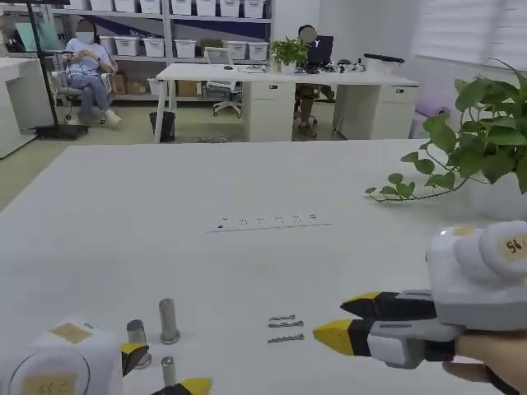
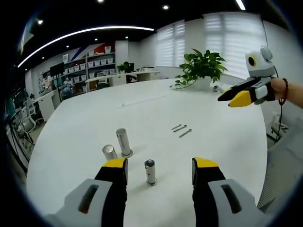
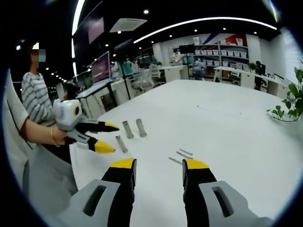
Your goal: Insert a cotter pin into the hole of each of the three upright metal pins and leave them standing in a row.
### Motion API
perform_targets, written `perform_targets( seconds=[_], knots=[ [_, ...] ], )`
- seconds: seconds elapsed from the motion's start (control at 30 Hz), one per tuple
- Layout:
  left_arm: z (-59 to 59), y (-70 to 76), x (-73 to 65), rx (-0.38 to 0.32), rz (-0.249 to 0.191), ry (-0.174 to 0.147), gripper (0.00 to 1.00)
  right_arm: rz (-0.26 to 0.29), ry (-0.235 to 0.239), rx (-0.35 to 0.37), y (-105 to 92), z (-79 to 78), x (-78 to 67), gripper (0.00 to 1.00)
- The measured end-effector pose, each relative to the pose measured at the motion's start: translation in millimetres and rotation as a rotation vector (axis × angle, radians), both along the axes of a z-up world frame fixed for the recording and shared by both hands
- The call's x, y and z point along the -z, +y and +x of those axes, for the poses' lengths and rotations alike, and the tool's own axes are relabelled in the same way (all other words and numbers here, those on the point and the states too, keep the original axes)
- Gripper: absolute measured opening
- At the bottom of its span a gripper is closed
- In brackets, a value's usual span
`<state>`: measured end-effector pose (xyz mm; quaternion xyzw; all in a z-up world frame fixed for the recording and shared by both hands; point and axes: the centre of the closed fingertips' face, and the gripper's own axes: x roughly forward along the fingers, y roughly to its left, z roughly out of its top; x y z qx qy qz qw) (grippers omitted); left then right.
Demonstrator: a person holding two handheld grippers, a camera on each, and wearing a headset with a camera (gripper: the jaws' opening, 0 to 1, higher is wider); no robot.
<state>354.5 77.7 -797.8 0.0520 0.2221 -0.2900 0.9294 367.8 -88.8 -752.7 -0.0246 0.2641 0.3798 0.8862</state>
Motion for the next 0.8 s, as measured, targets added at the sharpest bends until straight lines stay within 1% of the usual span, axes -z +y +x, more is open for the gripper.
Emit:
perform_targets(
  seconds=[0.03,0.1,0.17,0.2,0.33,0.5,0.6,0.7,0.77,0.8],
  knots=[
    [-1.2,-0.2,-1.2,0.004,-0.006,0.0,0.57,-0.006,0.005,-0.006,0.4,4.3,0.7,0.37],
    [-2.8,1.2,-1.9,-0.001,-0.014,0.012,0.6,-0.022,0.014,-0.02,1.5,11.3,2.7,0.34],
    [-4.4,2.3,-3.8,0.0,-0.022,0.012,0.61,-0.046,0.026,-0.035,1.8,18.5,5.8,0.31],
    [-5.2,3.0,-4.9,-0.001,-0.027,0.012,0.63,-0.052,0.024,-0.039,2.3,21.9,6.3,0.3],
    [-9.4,2.0,-10.6,0.012,-0.045,0.011,0.71,-0.09,0.038,-0.067,4.3,37.5,12.9,0.27],
    [-11.4,-0.3,-16.1,0.029,-0.069,0.012,0.81,-0.133,0.046,-0.094,8.9,50.1,20.7,0.25],
    [-11.8,-0.4,-18.0,0.035,-0.072,0.01,0.87,-0.167,0.057,-0.119,12.0,56.3,30.0,0.23],
    [-12.7,0.2,-17.7,0.042,-0.07,0.017,0.92,-0.202,0.059,-0.132,13.3,62.7,39.5,0.21],
    [-14.4,1.3,-17.4,0.053,-0.062,0.019,0.93,-0.228,0.072,-0.148,14.6,65.4,46.7,0.2],
    [-14.6,2.1,-17.6,0.054,-0.061,0.016,0.93,-0.238,0.07,-0.156,15.1,66.8,48.9,0.2]
  ],
)
